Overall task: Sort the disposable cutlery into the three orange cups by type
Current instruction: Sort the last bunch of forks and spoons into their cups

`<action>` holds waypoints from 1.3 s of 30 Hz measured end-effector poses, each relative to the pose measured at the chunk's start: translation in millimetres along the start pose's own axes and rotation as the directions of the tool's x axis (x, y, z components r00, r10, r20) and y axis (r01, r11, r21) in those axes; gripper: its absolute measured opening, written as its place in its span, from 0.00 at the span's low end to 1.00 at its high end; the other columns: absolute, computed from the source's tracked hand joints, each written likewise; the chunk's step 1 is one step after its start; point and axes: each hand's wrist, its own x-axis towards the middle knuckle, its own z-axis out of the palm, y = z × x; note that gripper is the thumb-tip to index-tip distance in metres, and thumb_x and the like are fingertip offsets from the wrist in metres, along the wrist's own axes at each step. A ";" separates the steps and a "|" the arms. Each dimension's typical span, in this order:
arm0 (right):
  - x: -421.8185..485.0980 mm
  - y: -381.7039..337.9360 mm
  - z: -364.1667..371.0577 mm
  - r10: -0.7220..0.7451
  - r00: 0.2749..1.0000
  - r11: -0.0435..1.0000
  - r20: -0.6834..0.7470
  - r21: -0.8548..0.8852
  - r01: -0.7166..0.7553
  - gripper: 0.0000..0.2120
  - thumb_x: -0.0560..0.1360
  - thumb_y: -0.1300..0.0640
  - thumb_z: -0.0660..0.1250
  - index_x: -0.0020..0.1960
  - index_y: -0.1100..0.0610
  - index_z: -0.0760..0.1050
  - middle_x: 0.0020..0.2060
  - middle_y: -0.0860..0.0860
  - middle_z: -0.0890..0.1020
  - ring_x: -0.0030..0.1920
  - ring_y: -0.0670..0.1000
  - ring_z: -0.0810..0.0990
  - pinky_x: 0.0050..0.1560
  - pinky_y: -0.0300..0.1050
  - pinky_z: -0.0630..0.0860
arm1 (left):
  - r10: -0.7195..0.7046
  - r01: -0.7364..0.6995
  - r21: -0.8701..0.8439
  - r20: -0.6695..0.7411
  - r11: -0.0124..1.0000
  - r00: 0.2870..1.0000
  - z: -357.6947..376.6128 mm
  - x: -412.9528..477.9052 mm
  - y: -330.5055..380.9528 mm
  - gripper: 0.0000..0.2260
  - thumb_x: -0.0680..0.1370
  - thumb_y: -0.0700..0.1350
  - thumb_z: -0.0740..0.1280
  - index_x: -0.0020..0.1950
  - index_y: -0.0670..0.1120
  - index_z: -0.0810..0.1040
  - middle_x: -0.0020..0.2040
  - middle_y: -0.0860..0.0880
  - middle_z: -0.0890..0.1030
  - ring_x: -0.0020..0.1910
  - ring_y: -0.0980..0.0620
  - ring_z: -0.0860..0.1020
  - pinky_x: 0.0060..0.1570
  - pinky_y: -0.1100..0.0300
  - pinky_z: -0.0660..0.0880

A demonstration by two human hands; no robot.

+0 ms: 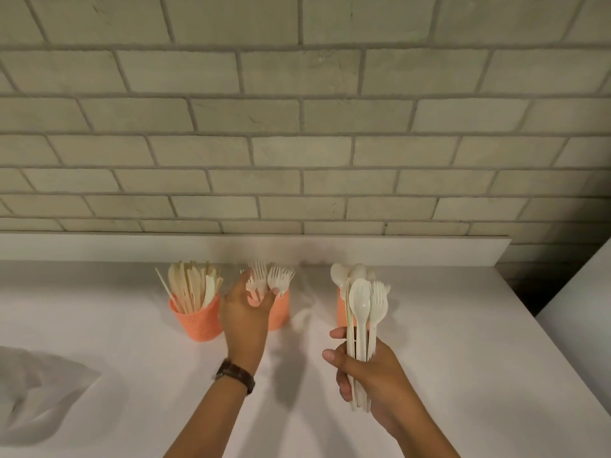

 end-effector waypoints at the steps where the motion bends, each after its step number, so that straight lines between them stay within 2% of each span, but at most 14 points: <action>1: -0.2 -1.3 2.0 0.006 1.000 1.000 -0.012 -0.012 -0.006 0.19 0.66 0.62 0.75 0.52 0.61 0.72 0.26 0.52 0.74 0.19 0.52 0.71 0.23 0.41 0.70 | 0.032 -0.033 -0.077 -0.017 0.996 0.999 -6.3 -13.6 11.5 0.19 0.68 0.46 0.75 0.58 0.49 0.78 0.51 0.52 0.78 0.46 0.57 0.73 0.48 0.70 0.68; 3: -1.5 -3.5 6.9 0.010 0.999 0.999 -0.051 -0.041 -0.012 0.15 0.70 0.64 0.73 0.51 0.61 0.69 0.27 0.53 0.73 0.19 0.55 0.73 0.22 0.41 0.71 | 0.083 -0.074 -0.214 0.034 0.974 0.996 -20.2 -44.6 39.0 0.08 0.70 0.42 0.74 0.45 0.54 0.80 0.46 0.58 0.79 0.40 0.61 0.72 0.43 0.70 0.66; 6: -2.0 -3.6 14.6 -0.044 0.990 0.977 -0.132 -0.211 0.015 0.12 0.72 0.62 0.70 0.50 0.57 0.69 0.30 0.60 0.75 0.18 0.54 0.73 0.21 0.39 0.70 | 0.152 -0.068 -0.323 0.242 0.944 0.958 -35.2 -86.8 68.9 0.08 0.68 0.41 0.75 0.35 0.55 0.82 0.37 0.58 0.81 0.34 0.59 0.72 0.36 0.71 0.67; 10: -6.8 -2.7 29.2 -0.106 0.980 0.950 -0.169 -0.309 0.049 0.09 0.69 0.49 0.63 0.43 0.53 0.67 0.28 0.50 0.76 0.21 0.50 0.71 0.23 0.40 0.65 | 0.103 0.036 -0.336 0.387 0.941 0.916 -34.6 -119.1 85.5 0.07 0.64 0.45 0.78 0.37 0.53 0.82 0.37 0.52 0.81 0.32 0.59 0.73 0.30 0.73 0.69; 13: -12.2 3.7 29.7 -0.211 0.964 0.878 -0.162 -0.465 0.113 0.05 0.73 0.58 0.64 0.45 0.53 0.67 0.34 0.45 0.79 0.33 0.44 0.81 0.32 0.40 0.77 | 0.003 0.134 -0.326 0.386 0.936 0.923 -30.5 -122.1 82.7 0.10 0.64 0.43 0.78 0.39 0.51 0.79 0.36 0.52 0.82 0.29 0.60 0.74 0.32 0.71 0.71; 15: -15.9 7.7 25.6 -0.290 0.950 0.741 -0.117 -0.656 0.146 0.13 0.73 0.59 0.66 0.50 0.49 0.64 0.38 0.44 0.80 0.40 0.47 0.82 0.39 0.42 0.78 | -0.038 0.184 -0.346 0.388 0.920 0.921 -31.5 -117.4 80.6 0.11 0.65 0.40 0.77 0.41 0.50 0.78 0.33 0.51 0.83 0.29 0.58 0.76 0.35 0.68 0.73; 16: -17.3 7.2 25.4 -0.303 0.948 0.725 -0.092 -0.669 0.167 0.16 0.72 0.59 0.68 0.52 0.48 0.63 0.39 0.43 0.80 0.41 0.47 0.82 0.41 0.42 0.78 | -0.056 0.212 -0.363 0.396 0.907 0.917 -32.5 -114.2 79.3 0.10 0.66 0.39 0.76 0.40 0.49 0.79 0.31 0.50 0.82 0.30 0.57 0.77 0.35 0.68 0.74; 20: -18.6 -1.6 24.9 -0.235 0.972 0.844 0.006 -0.495 0.207 0.20 0.69 0.63 0.70 0.55 0.46 0.67 0.44 0.44 0.81 0.44 0.40 0.80 0.42 0.35 0.78 | -0.112 0.377 -0.441 0.519 0.814 0.847 -39.2 -101.0 75.2 0.02 0.68 0.36 0.74 0.38 0.42 0.83 0.34 0.48 0.84 0.33 0.55 0.79 0.35 0.68 0.75; 22: -18.5 -8.3 23.3 -0.154 0.987 0.916 0.053 -0.367 0.162 0.18 0.70 0.60 0.68 0.57 0.49 0.69 0.39 0.44 0.79 0.36 0.42 0.79 0.34 0.33 0.74 | -0.130 0.476 -0.446 0.611 0.758 0.781 -41.8 -95.3 71.7 0.02 0.71 0.37 0.71 0.40 0.41 0.84 0.37 0.46 0.85 0.34 0.54 0.80 0.38 0.66 0.76; 24: -17.4 -11.8 21.7 -0.041 0.996 0.986 0.075 -0.157 0.052 0.17 0.68 0.55 0.62 0.57 0.51 0.71 0.32 0.49 0.73 0.26 0.46 0.71 0.27 0.36 0.65 | -0.119 0.516 -0.436 0.667 0.737 0.735 -43.9 -90.2 67.9 0.04 0.71 0.39 0.71 0.44 0.40 0.84 0.43 0.44 0.85 0.41 0.51 0.81 0.45 0.63 0.78; 26: -15.0 -11.7 19.6 0.006 0.998 1.000 0.069 0.006 -0.006 0.16 0.69 0.49 0.59 0.55 0.53 0.73 0.30 0.53 0.71 0.24 0.48 0.67 0.25 0.39 0.62 | -0.086 0.525 -0.433 0.707 0.732 0.702 -46.0 -86.3 65.3 0.09 0.69 0.42 0.71 0.46 0.40 0.84 0.45 0.44 0.85 0.44 0.50 0.81 0.49 0.61 0.78; 30: -12.0 -5.9 20.0 -0.014 0.997 0.998 0.080 0.068 0.009 0.12 0.79 0.49 0.58 0.53 0.57 0.73 0.28 0.52 0.72 0.22 0.49 0.67 0.24 0.39 0.62 | -0.038 0.554 -0.435 0.762 0.710 0.646 -51.2 -82.7 64.5 0.09 0.68 0.44 0.72 0.46 0.41 0.83 0.42 0.46 0.84 0.41 0.53 0.81 0.47 0.64 0.77; 35: -5.3 7.8 23.1 0.043 0.995 0.997 0.091 0.058 -0.048 0.12 0.80 0.52 0.55 0.58 0.57 0.71 0.30 0.54 0.72 0.23 0.50 0.67 0.25 0.41 0.63 | -0.110 0.551 -0.471 0.683 0.689 0.722 -71.4 -65.5 50.2 0.13 0.68 0.42 0.75 0.50 0.40 0.81 0.45 0.46 0.83 0.44 0.53 0.79 0.48 0.63 0.77; 39: -1.8 16.4 22.8 0.080 0.993 0.996 0.083 0.030 -0.083 0.11 0.81 0.54 0.55 0.58 0.59 0.69 0.30 0.53 0.70 0.25 0.49 0.67 0.26 0.42 0.64 | -0.227 0.416 -0.521 0.388 0.746 0.893 -101.1 -21.9 32.6 0.02 0.71 0.37 0.70 0.40 0.43 0.80 0.34 0.52 0.82 0.38 0.53 0.79 0.43 0.67 0.79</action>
